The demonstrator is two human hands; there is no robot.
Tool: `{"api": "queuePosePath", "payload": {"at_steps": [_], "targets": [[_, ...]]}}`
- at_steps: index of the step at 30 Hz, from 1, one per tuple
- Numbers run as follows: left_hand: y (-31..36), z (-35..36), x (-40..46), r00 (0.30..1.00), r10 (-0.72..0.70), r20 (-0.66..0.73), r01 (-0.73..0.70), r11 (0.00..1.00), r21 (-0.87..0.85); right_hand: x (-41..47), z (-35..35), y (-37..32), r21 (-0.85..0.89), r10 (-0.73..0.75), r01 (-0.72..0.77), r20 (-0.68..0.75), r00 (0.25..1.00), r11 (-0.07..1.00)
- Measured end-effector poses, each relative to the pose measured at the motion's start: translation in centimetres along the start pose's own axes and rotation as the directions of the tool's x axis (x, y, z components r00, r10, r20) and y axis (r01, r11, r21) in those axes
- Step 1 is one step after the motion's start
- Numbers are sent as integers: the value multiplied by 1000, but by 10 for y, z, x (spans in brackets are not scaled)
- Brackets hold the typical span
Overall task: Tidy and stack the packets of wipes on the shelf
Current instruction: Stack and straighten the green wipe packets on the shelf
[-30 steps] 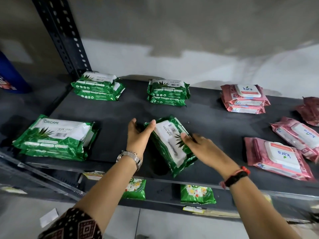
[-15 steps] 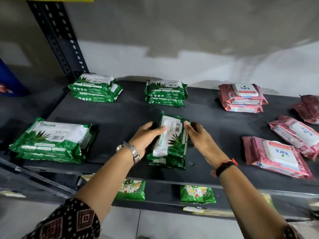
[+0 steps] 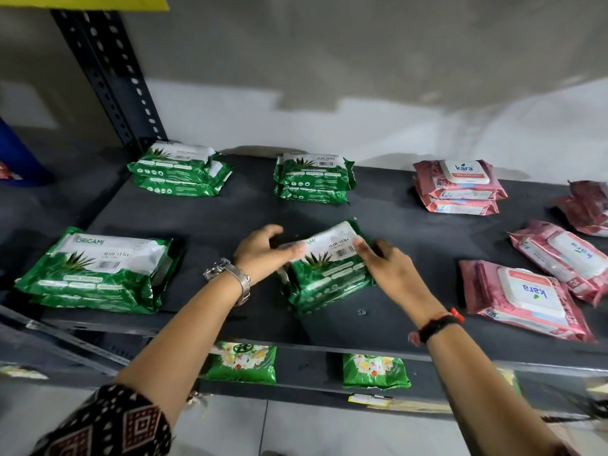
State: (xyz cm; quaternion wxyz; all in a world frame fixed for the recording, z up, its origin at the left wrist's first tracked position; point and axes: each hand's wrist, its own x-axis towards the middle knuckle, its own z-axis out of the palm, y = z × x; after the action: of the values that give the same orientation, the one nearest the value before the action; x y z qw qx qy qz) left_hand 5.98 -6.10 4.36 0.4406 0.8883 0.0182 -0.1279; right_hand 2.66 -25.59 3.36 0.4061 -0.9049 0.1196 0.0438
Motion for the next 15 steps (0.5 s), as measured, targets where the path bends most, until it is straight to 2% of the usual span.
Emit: {"api": "queuePosePath", "payload": {"at_steps": [2, 3, 6, 8, 15], "targets": [[-2, 3, -2, 978, 14, -210, -15, 1000, -5, -5, 1, 4, 40, 35, -36, 37, 999, 999], [-4, 7, -5, 968, -23, -251, 2, 997, -82, -5, 0, 4, 82, 43, -47, 49, 998, 996], [-11, 20, -16, 979, -147, -140, 75, 903, -423, 0, 1, -2, 251, 40, -65, 104, 994, 966], [-15, 27, -20, 987, -148, -61, 91, 833, -546, -2, 6, -5, 291, 53, -95, 149, 987, 952], [-17, 25, -16, 992, -123, -26, 84, 802, -591, -18, 16, -2, 323, 95, -141, 152, 984, 936]]}}
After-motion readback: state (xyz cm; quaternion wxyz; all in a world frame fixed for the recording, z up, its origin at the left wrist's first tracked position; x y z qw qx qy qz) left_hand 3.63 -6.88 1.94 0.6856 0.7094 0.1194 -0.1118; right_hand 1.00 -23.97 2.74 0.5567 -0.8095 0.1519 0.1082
